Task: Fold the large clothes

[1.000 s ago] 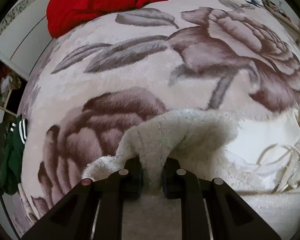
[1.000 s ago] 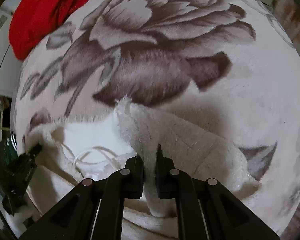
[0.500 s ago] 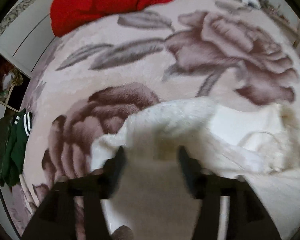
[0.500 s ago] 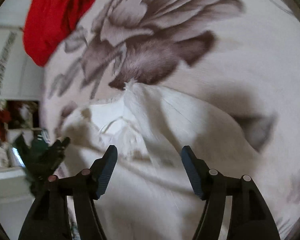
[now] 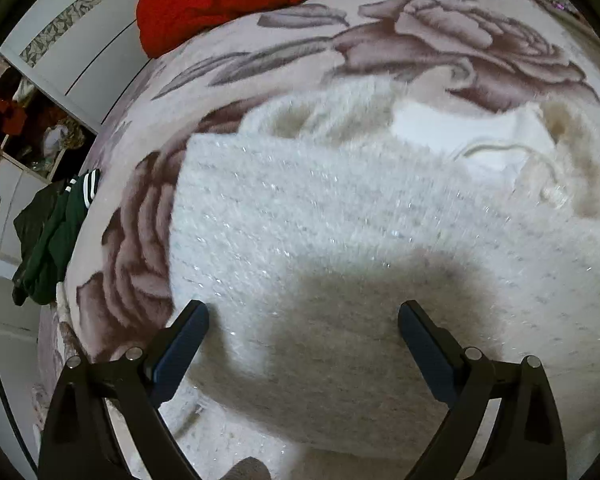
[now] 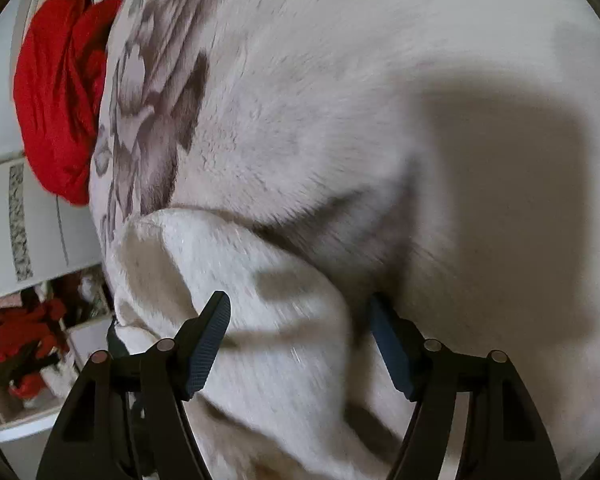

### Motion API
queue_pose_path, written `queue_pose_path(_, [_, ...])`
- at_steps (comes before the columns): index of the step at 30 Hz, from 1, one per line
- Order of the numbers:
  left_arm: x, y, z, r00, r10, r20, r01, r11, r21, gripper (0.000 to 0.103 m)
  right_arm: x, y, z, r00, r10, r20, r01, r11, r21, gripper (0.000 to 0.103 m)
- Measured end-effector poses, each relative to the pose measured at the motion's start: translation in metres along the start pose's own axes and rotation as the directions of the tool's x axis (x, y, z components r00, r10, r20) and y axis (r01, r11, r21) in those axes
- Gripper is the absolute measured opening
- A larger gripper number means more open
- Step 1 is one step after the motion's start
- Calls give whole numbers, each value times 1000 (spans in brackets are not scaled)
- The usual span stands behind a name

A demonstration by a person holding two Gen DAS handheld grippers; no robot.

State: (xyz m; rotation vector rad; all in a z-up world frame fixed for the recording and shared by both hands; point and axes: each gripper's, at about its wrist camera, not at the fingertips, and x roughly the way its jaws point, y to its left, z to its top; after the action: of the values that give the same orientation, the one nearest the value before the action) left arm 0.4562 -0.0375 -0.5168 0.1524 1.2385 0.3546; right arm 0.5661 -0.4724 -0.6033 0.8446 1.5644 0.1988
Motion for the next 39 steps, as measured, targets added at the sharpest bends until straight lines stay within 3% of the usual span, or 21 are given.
queue_pose_path(3, [3, -7, 1, 998, 49, 25, -49, 998, 31, 97, 23, 19, 13, 992, -100, -75, 92, 991, -97, 75])
queue_pose_path(5, [2, -11, 4, 996, 73, 46, -75, 996, 43, 97, 31, 41, 11, 976, -202, -78, 181, 959, -218, 67])
queue_pose_path(6, [1, -13, 5, 995, 81, 53, -83, 995, 46, 97, 33, 52, 6, 966, -253, -60, 227, 932, -281, 15])
queue_pose_path(7, [0, -15, 5, 995, 83, 60, -85, 995, 48, 97, 35, 61, 0, 962, -269, -55, 239, 920, -311, 11])
queue_pose_path(12, [-8, -25, 6, 990, 100, 99, -110, 989, 95, 97, 7, 86, -18, 900, -401, 172, 436, 838, -330, 8])
queue_pose_path(14, [-11, -24, 6, 989, 101, 108, -111, 989, 101, 97, -11, 74, -12, 879, -412, 239, 466, 846, -259, 7])
queue_pose_path(18, [-8, -19, 4, 990, 105, 96, -113, 990, 82, 97, -2, 46, -4, 921, -364, 142, 388, 895, -220, 10])
queue_pose_path(20, [-10, -16, 3, 993, 94, 75, -99, 993, 65, 97, -14, 44, -10, 937, -330, 111, 348, 906, -243, 21])
queue_pose_path(22, [-18, -12, 1, 994, 81, 75, -85, 995, 51, 97, -40, 27, -29, 969, -240, 61, 248, 950, -192, 46])
queue_pose_path(23, [-24, -11, -1, 994, 80, 79, -85, 995, 50, 97, -54, 19, -42, 976, -206, 63, 214, 962, -171, 51])
queue_pose_path(27, [-41, -12, -12, 994, 77, 77, -82, 994, 68, 97, -86, -2, -107, 979, -195, 51, 201, 965, -171, 58])
queue_pose_path(30, [-45, -14, -20, 995, 74, 66, -79, 994, 80, 97, -76, -10, -145, 974, -227, 3, 223, 951, -213, 58])
queue_pose_path(34, [-50, -19, -31, 994, 77, 72, -84, 991, 103, 97, -41, -22, -154, 975, -217, -54, 200, 953, -227, 58])
queue_pose_path(35, [-50, -20, -33, 994, 79, 76, -87, 990, 110, 97, -27, -24, -151, 973, -220, -69, 199, 953, -229, 58])
queue_pose_path(36, [-51, -21, -37, 994, 82, 77, -91, 989, 118, 97, -16, -23, -149, 969, -240, -64, 219, 948, -232, 39])
queue_pose_path(37, [-51, -22, -39, 994, 83, 78, -92, 988, 122, 97, -11, -24, -151, 959, -283, -30, 268, 935, -234, 7])
queue_pose_path(39, [-53, -21, -45, 993, 87, 83, -97, 987, 131, 97, -24, -25, -157, 934, -350, 79, 358, 910, -209, 7])
